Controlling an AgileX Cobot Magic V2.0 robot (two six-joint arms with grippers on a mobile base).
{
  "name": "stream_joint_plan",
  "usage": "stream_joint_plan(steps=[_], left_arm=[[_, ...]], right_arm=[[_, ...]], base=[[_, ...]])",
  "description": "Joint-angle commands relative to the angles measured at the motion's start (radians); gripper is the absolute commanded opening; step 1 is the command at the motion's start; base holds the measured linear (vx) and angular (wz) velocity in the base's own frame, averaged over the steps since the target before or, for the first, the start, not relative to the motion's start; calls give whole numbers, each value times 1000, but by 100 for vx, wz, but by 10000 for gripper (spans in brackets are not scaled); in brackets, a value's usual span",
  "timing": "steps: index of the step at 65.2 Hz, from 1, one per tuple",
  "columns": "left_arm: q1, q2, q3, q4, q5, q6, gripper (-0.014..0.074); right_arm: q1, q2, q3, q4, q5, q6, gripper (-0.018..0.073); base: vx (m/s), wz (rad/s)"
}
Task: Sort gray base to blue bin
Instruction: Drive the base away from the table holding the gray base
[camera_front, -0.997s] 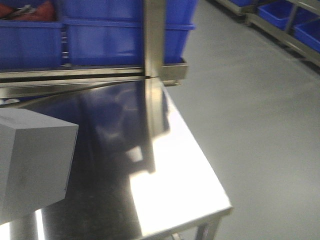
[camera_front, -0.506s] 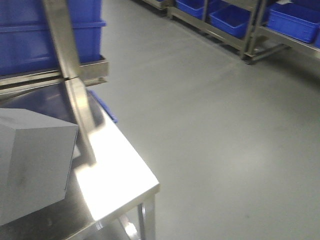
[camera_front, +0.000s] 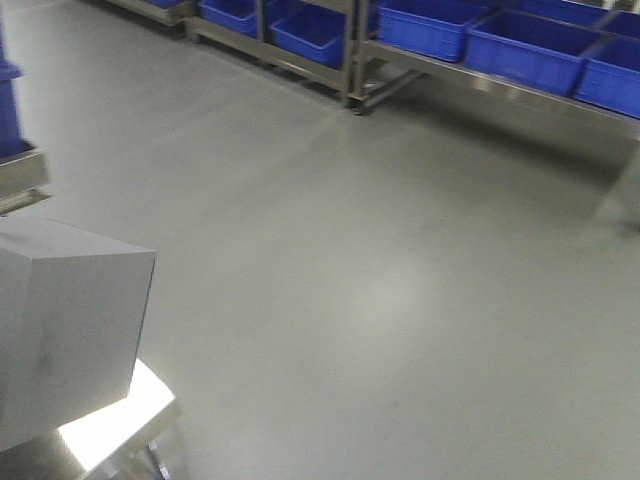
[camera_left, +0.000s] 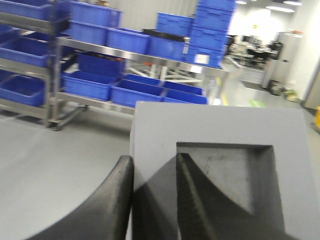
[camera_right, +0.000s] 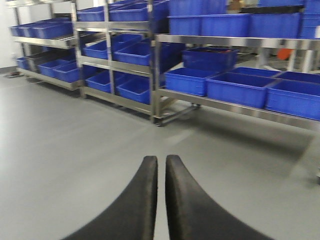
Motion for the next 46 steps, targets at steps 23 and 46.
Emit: stream_joint_plan(steps=[23, 46], left_arm=[[-2, 9, -31, -6, -108, -4, -3], [-2, 9, -31, -6, -108, -4, -3]], right_arm=[[-4, -9, -4, -6, -78, -7, -4], [-4, -9, -4, -6, -78, -7, -4]], base=[[7, -57], [9, -68]])
